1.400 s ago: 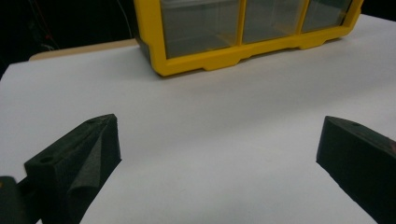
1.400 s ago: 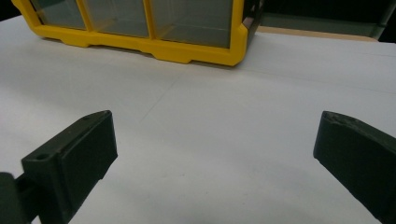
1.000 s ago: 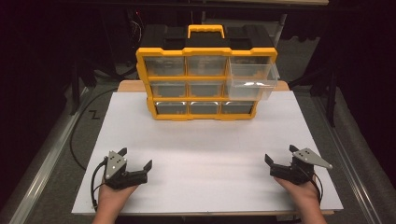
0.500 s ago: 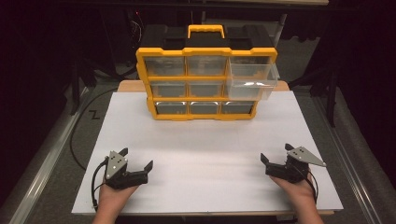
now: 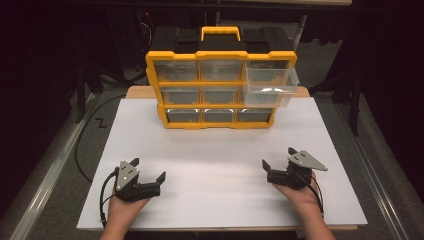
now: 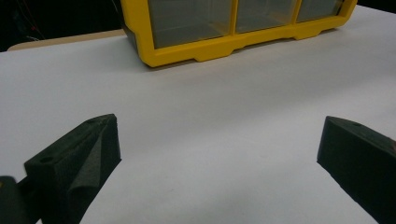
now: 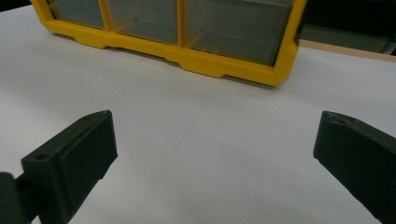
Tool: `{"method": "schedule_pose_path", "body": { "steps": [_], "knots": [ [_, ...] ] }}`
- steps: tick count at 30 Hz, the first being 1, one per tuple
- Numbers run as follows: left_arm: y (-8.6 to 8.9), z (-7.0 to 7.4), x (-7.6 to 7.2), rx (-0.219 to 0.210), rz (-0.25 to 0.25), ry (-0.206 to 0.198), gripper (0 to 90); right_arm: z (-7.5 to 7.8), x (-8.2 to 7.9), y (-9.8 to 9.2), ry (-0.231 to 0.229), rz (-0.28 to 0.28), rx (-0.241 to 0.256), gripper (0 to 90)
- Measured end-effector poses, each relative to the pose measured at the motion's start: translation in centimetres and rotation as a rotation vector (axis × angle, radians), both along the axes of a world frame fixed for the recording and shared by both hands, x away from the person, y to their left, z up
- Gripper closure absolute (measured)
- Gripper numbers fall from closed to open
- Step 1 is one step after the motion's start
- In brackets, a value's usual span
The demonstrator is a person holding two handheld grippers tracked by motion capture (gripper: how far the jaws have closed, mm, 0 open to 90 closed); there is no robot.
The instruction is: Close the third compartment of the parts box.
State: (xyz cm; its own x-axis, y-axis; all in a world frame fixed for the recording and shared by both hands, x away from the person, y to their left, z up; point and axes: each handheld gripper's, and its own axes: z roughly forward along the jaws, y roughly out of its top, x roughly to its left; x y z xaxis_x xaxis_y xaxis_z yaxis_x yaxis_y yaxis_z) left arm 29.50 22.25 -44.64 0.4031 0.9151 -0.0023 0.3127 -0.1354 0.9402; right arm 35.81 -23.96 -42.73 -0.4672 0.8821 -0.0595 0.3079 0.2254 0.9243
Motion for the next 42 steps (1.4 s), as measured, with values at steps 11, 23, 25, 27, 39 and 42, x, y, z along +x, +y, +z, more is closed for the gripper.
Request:
{"method": "schedule_pose_path", "body": {
  "steps": [11,23,25,27,39,42],
  "knots": [
    [-0.1,0.1,-0.3,0.007,-0.007,-0.011,0.3,-0.3,1.2,3.7,-0.01,0.067,-0.011,0.7],
    [0.0,0.0,-0.2,-0.01,-0.007,0.002,0.3,-0.6,2.2,4.3,0.011,0.045,0.0,1.0],
    [-0.1,0.0,-0.2,-0.013,-0.009,-0.001,0.3,-0.5,2.1,4.2,0.01,0.041,0.001,1.0],
    [-0.1,0.0,-0.3,-0.017,-0.01,-0.002,0.3,-0.4,1.8,4.1,0.007,0.039,-0.005,1.0],
    [0.0,-0.1,-0.3,-0.022,-0.005,0.0,0.3,0.0,1.2,2.5,0.012,0.039,0.016,2.0],
    [0.1,-0.2,-0.4,-0.028,-0.005,0.002,0.3,0.0,1.1,2.3,0.022,0.034,0.017,2.0]
  ]
}}
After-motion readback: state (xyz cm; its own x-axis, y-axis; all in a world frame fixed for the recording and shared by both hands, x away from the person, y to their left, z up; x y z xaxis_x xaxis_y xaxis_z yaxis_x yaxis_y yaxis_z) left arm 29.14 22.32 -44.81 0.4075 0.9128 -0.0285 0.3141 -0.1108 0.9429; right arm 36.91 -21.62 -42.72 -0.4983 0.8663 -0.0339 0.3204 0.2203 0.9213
